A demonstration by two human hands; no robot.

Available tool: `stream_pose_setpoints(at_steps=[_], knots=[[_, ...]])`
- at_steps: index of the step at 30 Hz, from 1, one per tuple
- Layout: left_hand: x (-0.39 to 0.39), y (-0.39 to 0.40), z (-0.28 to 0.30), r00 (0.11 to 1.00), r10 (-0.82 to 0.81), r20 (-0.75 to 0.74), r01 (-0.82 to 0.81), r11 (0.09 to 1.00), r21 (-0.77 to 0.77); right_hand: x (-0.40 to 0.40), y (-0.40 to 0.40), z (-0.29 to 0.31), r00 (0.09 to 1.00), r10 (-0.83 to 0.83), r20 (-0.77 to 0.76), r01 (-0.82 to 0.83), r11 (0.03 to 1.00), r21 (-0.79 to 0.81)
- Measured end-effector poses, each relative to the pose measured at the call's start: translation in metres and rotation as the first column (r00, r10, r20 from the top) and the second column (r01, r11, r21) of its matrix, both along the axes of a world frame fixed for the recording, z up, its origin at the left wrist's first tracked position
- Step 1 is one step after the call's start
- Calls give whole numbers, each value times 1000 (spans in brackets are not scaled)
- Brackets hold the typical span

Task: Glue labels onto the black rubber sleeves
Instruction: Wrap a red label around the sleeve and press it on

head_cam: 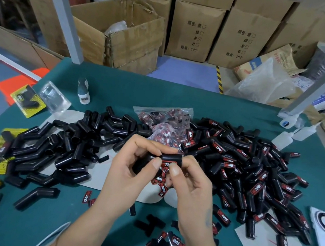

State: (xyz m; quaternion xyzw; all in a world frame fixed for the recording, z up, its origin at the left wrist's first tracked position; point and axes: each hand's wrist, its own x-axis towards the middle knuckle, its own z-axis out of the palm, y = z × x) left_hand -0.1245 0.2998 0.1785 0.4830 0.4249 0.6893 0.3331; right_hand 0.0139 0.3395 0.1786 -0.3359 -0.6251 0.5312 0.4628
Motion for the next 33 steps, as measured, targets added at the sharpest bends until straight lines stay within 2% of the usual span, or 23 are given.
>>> stream_pose_setpoints(at_steps=[6,9,14,21,25,33], knots=[[3,-2,2,992,6,-122,3,997,71,0,-5,-1,995,19,-94,-27,996,-86],[4,-4,2,987,16,-161,-2,996,88,-1,-6,0,993,31,-112,-40,996,-80],[0,-4,4,989,-1,-149,14,996,87,3,-3,2,998,-1,-63,-1,1000,-26],[-4,-5,3,960,56,-274,-28,994,105,4,-5,7,1000,12,-15,-13,1000,-10],[-10,-4,1,930,95,-355,-53,991,127,5,-9,10,997,65,-44,-66,998,-21],[-11,-4,2,903,93,-420,-39,990,136,5,-12,11,999,26,-30,-26,1000,-14]])
